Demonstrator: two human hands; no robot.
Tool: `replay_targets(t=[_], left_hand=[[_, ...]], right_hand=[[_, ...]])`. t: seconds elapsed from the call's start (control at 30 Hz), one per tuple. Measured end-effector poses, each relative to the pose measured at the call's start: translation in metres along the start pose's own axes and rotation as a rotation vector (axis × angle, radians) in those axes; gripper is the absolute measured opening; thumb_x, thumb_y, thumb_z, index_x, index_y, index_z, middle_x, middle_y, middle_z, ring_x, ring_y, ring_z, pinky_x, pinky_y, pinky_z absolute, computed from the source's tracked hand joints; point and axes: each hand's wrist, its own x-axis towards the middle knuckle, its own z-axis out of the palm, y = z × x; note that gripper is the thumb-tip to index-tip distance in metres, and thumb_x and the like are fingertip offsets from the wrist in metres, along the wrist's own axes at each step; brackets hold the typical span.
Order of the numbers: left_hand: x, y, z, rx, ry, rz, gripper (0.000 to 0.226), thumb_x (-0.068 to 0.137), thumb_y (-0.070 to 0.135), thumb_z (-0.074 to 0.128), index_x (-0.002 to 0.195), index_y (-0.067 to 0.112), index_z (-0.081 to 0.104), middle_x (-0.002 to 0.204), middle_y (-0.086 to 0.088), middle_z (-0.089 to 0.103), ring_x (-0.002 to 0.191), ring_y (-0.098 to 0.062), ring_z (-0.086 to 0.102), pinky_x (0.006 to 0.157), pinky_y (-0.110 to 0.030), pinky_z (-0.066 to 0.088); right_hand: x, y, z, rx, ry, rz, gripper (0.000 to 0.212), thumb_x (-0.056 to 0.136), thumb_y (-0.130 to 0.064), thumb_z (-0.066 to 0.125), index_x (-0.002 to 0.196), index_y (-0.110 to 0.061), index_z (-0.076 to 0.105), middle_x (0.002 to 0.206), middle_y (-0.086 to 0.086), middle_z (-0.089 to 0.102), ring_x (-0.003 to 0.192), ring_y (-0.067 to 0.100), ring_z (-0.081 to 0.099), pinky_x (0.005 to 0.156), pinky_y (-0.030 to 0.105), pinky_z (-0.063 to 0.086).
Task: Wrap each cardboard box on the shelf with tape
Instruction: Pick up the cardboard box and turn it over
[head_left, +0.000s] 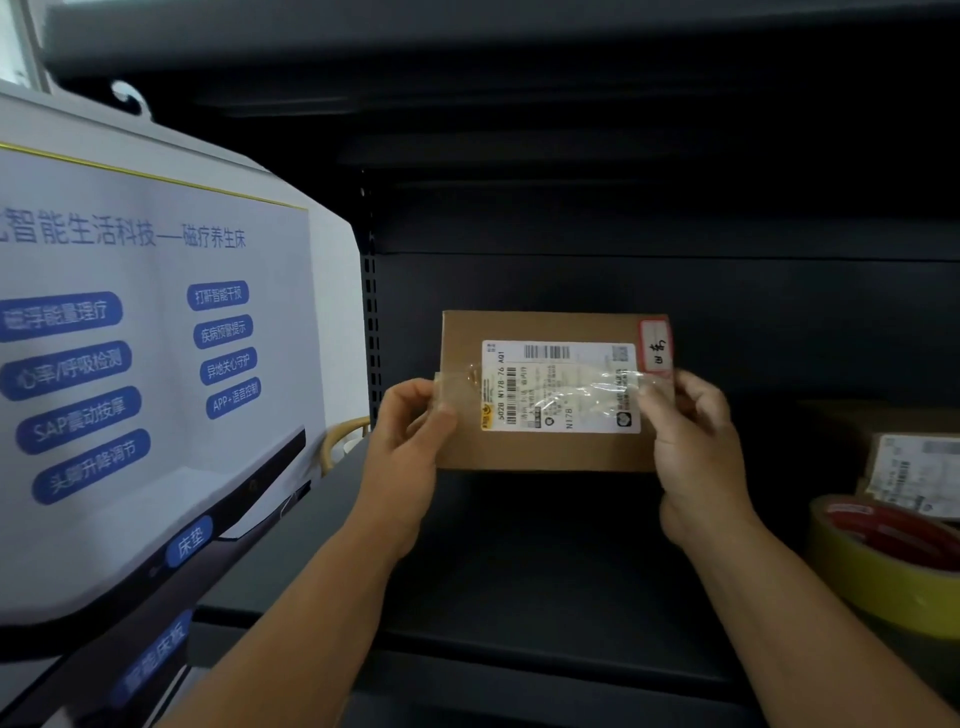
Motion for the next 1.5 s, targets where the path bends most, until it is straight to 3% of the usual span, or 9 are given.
replay_targets(t=[0.33,0.5,0.6,0.73,0.9,0.97,1.1,1.33,1.5], left_hand=[[0.005,-0.006,-0.003,-0.066,0.115,-0.026,0.007,0.094,0.019,0.054,0.090,0.023,0.056,0.111,-0.002,0.064,0.106,-0.025,0.060,0.075,-0.035,0.053],[0.004,-0.001,-0.001,-0.069,0.115,-0.081,0.036,0.096,0.011,0.049,0.126,0.029,0.057,0.118,0.005,0.065,0.107,-0.015,0.063,0.082,-0.033,0.054],[0.002,0.003,-0.001,-0.052,0.114,-0.083,0.039,0.096,0.011,0.043,0.127,0.031,0.057,0.116,0.004,0.068,0.105,-0.013,0.065,0.080,-0.031,0.053],[-0.002,0.011,0.001,-0.108,0.160,-0.091,0.026,0.100,0.032,0.037,0.115,0.018,0.052,0.104,-0.002,0.067,0.098,-0.018,0.065,0.075,-0.030,0.051],[-0.008,0.020,0.000,-0.135,0.170,-0.132,0.039,0.098,0.051,0.030,0.100,0.024,0.058,0.108,0.004,0.064,0.101,-0.011,0.057,0.087,-0.033,0.041],[-0.011,0.024,0.001,-0.118,0.123,-0.134,0.037,0.097,0.052,0.030,0.112,0.031,0.056,0.112,0.006,0.061,0.098,-0.008,0.056,0.088,-0.031,0.039],[-0.020,0.030,0.004,-0.083,0.032,-0.105,0.018,0.098,0.041,0.039,0.103,0.038,0.056,0.104,0.008,0.061,0.094,-0.008,0.059,0.070,-0.022,0.043],[-0.025,0.032,0.001,-0.059,0.082,-0.106,0.025,0.096,0.027,0.048,0.120,0.032,0.053,0.117,0.004,0.053,0.104,-0.016,0.052,0.072,-0.027,0.044],[-0.030,0.034,-0.002,-0.051,0.058,-0.067,0.022,0.096,0.018,0.049,0.109,0.035,0.053,0.111,0.009,0.053,0.100,-0.013,0.051,0.075,-0.028,0.045]], right_hand=[[-0.004,-0.005,-0.004,-0.001,0.019,0.018,0.037,0.088,-0.010,0.059,0.118,-0.031,0.053,0.105,-0.007,0.062,0.093,0.011,0.063,0.067,0.026,0.051],[-0.005,-0.004,-0.003,-0.040,0.018,0.022,0.034,0.088,-0.005,0.055,0.109,-0.031,0.055,0.109,-0.005,0.062,0.097,0.011,0.061,0.074,0.028,0.051],[-0.009,-0.007,-0.001,-0.056,-0.001,-0.003,0.033,0.085,-0.002,0.052,0.108,-0.026,0.052,0.104,-0.006,0.059,0.095,0.009,0.056,0.068,0.024,0.043],[-0.011,-0.011,-0.002,0.065,-0.017,0.043,0.013,0.085,-0.033,0.056,0.097,-0.031,0.053,0.100,-0.001,0.063,0.098,0.021,0.061,0.086,0.043,0.050],[-0.015,-0.013,-0.011,0.080,-0.146,0.148,0.069,0.069,-0.080,0.045,0.117,-0.032,0.057,0.110,0.001,0.068,0.103,0.021,0.063,0.094,0.047,0.046],[-0.018,-0.016,-0.013,0.072,-0.147,0.148,0.059,0.071,-0.075,0.050,0.112,-0.032,0.056,0.110,0.003,0.067,0.102,0.022,0.063,0.093,0.047,0.047],[-0.023,-0.022,-0.013,0.118,-0.091,0.175,0.015,0.087,-0.041,0.056,0.095,-0.029,0.052,0.106,0.005,0.062,0.093,0.022,0.061,0.077,0.040,0.049],[-0.026,-0.024,-0.016,0.140,-0.095,0.155,0.008,0.086,-0.022,0.055,0.092,-0.025,0.050,0.101,0.004,0.054,0.088,0.021,0.054,0.066,0.034,0.045],[-0.029,-0.026,-0.019,0.141,-0.110,0.123,0.009,0.086,-0.016,0.053,0.090,-0.024,0.050,0.097,0.002,0.054,0.086,0.019,0.053,0.067,0.032,0.045]])
